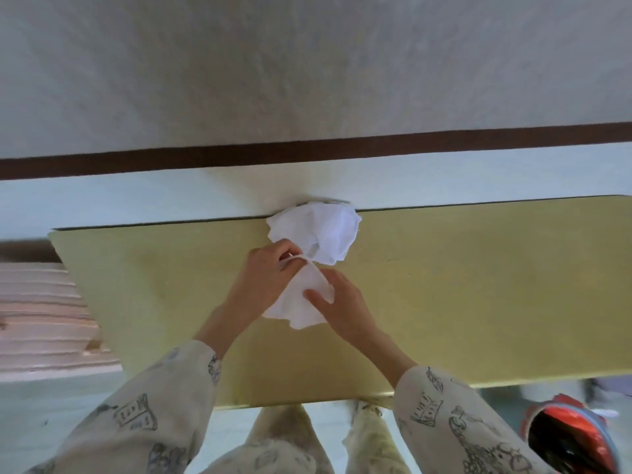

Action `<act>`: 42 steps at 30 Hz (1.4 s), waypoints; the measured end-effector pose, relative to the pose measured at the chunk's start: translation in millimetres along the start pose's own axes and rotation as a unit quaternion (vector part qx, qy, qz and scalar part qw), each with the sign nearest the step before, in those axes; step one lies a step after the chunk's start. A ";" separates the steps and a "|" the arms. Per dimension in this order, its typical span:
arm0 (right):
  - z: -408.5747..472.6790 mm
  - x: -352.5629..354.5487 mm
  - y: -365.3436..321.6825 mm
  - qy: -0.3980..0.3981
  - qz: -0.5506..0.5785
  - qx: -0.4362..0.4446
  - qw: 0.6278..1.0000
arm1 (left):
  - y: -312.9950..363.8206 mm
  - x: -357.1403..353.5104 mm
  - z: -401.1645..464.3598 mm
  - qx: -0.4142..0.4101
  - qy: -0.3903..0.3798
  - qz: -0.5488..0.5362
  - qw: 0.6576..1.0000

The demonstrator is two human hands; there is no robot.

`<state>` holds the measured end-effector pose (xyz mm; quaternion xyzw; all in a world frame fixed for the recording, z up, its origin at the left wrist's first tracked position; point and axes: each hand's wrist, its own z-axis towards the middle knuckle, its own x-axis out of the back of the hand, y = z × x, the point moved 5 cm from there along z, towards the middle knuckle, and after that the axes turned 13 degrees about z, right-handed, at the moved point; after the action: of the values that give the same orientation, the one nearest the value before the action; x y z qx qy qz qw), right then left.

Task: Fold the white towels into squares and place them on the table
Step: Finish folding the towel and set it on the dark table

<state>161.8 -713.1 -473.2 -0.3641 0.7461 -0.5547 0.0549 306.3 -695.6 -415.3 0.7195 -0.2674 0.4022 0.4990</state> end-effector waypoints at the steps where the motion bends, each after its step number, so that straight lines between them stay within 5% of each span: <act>1: -4.9 15.0 -2.7 0.007 -0.024 0.017 1.000 | 11.1 1.1 -3.5 0.007 0.010 0.002 1.000; 12: -38.9 210.3 7.3 -0.022 -0.123 0.040 0.991 | 78.5 -31.7 -20.7 -0.013 -0.086 0.142 0.986; 17: -35.9 261.5 -2.1 0.029 -0.168 0.055 0.984 | 107.9 -15.8 -8.6 -0.002 -0.020 0.112 0.993; 24: -47.7 311.3 -31.8 0.176 -0.060 0.154 0.970 | 140.4 15.3 7.9 -0.059 0.107 0.078 0.989; 28: -58.9 310.9 -9.6 0.172 -0.053 0.139 0.974 | 132.1 -3.2 -2.6 -0.087 0.121 0.074 0.986; 38: -89.8 244.3 173.1 -0.013 -0.176 -0.092 0.980 | 59.6 -167.7 -71.8 0.017 -0.209 0.078 0.975; 42: -98.0 233.3 201.4 -0.020 -0.151 -0.141 0.978 | 50.7 -192.9 -81.1 0.078 -0.249 0.042 0.965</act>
<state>-153.1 -752.8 -535.7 -0.4878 0.7517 -0.4387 -0.0667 138.3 -641.4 -538.4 0.8215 -0.3812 0.2507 0.3420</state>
